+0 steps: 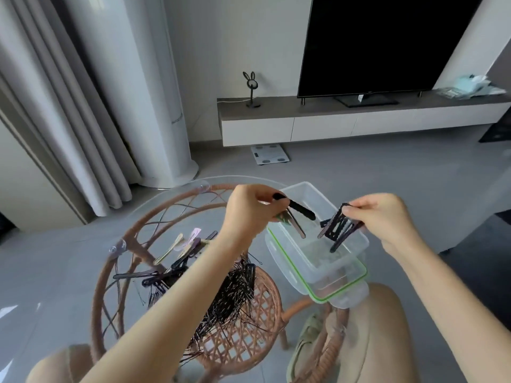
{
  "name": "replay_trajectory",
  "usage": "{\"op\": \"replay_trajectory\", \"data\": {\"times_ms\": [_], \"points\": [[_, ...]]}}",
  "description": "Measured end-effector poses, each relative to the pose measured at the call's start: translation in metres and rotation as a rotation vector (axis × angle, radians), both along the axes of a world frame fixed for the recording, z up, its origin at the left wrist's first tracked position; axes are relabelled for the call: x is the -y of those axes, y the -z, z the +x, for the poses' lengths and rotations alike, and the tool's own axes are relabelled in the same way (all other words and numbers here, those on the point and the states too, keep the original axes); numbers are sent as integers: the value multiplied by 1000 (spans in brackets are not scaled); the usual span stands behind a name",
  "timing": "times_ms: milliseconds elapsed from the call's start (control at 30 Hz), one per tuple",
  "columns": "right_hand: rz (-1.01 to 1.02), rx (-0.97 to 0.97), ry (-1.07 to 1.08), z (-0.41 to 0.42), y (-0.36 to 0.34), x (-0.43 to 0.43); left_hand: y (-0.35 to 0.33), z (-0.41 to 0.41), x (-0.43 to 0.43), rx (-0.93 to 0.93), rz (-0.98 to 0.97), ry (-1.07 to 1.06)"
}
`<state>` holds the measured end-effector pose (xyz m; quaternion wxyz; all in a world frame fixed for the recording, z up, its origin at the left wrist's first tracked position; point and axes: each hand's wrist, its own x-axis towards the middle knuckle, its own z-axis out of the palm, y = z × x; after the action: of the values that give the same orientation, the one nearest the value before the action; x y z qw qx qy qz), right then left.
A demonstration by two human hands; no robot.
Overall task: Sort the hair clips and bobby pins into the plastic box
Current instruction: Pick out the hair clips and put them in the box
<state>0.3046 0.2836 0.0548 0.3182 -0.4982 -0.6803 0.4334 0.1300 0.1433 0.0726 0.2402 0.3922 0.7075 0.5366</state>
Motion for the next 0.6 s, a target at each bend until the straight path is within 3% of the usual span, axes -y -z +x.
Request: {"op": "replay_trajectory", "data": {"times_ms": [167, 300, 400, 500, 600], "points": [[-128, -67, 17, 2, 21, -3, 12, 21, -28, 45, 10, -35], [-102, -144, 70, -16, 21, -16, 19, 12, -59, -152, -77, -154], [-28, -35, 54, -39, 28, -28, 31, 5, -85, -313, -269, -109], [90, 191, -11, -59, 37, -31, 39, 5, -99, -461, -494, 73], [192, 315, -69, -72, 41, -31, 35, 0, -95, -490, -482, 138]]}}
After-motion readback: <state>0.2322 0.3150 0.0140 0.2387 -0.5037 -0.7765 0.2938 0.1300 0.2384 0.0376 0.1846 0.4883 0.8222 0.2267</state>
